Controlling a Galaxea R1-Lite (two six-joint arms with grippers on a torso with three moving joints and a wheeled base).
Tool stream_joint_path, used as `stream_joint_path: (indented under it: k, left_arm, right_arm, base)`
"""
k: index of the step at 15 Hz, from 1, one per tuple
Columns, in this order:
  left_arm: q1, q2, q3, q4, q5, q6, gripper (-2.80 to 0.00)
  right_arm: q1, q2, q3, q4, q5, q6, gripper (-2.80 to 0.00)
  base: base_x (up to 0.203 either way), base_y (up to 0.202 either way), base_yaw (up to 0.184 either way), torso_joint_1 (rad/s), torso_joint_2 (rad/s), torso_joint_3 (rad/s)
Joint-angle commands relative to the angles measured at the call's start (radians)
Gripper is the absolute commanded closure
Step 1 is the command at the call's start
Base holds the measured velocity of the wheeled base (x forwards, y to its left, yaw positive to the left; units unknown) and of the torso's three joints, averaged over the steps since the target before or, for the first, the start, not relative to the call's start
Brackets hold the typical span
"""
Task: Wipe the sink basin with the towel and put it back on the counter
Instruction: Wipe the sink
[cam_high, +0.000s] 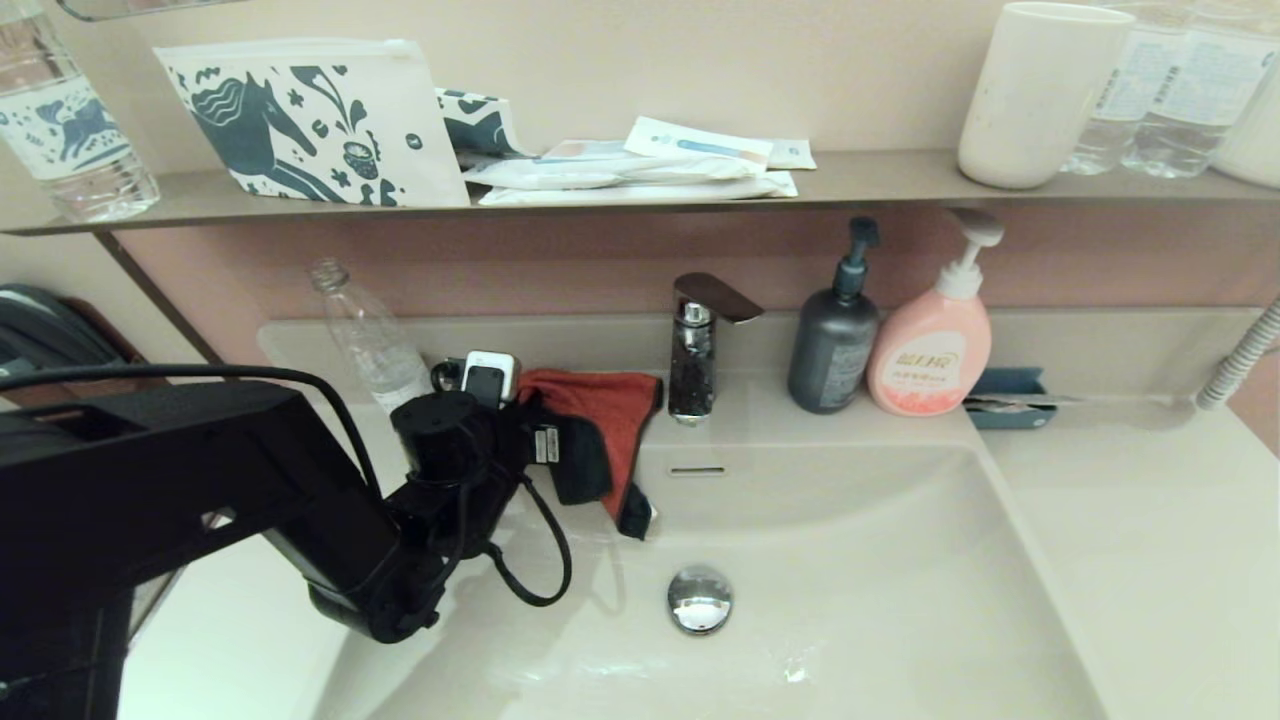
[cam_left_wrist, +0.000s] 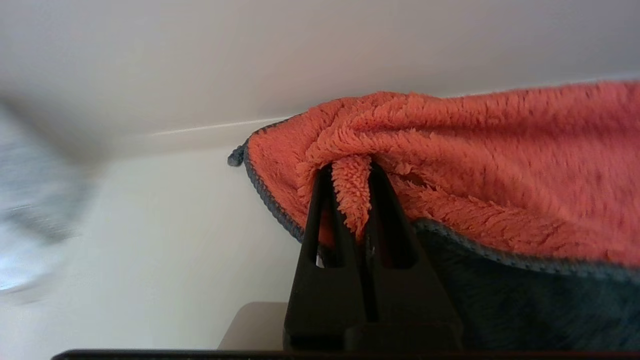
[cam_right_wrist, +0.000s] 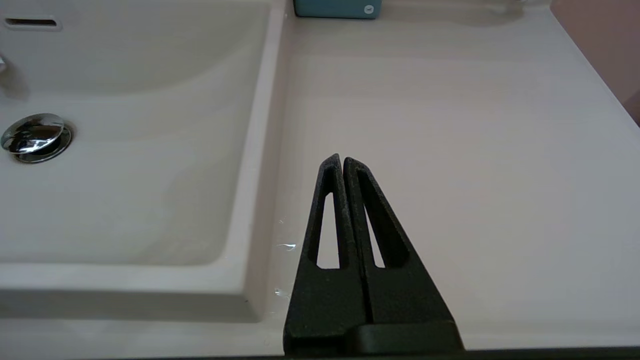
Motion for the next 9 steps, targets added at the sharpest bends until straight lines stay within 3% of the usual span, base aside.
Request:
stream_joint_path:
  k: [1,5,9]
  left_arm:
    - [0.068,-0.045,0.038,-0.009,-0.029,0.003,0.00]
    - [0.097,-0.150,0.146,-0.008,-0.047,0.003,0.00]
    - [0.070,-0.275,0.427,-0.058,-0.016,-0.043,0.00]
  right_arm:
    - [0.000,0.001,0.000,0.000,0.000,-0.001,0.00]
    - [0.000,0.001,0.000,0.000,0.000,0.001,0.00]
    - [0.000,0.001,0.000,0.000,0.000,0.000,0.00]
  base:
    - [0.000,0.000,0.000,0.000,0.00,0.000]
    - [0.000,0.000,0.000,0.000,0.00,0.000]
    - [0.000,0.000,0.000,0.000,0.00,0.000]
